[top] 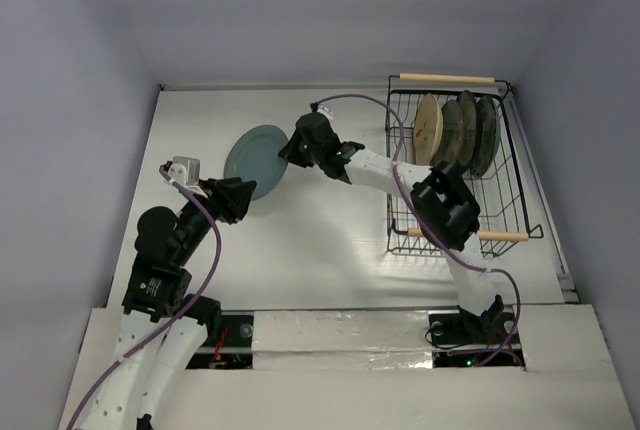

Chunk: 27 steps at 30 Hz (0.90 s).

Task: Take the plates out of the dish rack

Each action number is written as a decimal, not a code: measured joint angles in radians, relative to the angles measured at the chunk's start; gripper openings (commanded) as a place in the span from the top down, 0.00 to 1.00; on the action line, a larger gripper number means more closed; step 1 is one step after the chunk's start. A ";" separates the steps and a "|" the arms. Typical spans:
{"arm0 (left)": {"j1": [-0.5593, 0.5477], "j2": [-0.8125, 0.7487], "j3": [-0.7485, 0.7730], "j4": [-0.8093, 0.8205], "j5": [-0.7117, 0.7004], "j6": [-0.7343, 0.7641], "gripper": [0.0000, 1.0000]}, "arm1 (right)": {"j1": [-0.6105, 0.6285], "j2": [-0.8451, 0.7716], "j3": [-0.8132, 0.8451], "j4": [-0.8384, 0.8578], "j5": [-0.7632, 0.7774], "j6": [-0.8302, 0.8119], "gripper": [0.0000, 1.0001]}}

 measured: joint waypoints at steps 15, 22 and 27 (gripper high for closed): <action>0.001 0.000 0.000 0.000 0.005 0.000 0.61 | 0.006 0.078 -0.094 0.126 -0.083 0.105 0.21; 0.007 0.000 0.000 0.000 0.006 0.000 0.61 | 0.013 0.079 -0.086 0.089 -0.084 0.071 0.08; 0.007 0.001 0.000 0.000 0.006 0.000 0.61 | 0.021 0.070 -0.068 0.002 -0.022 0.002 0.05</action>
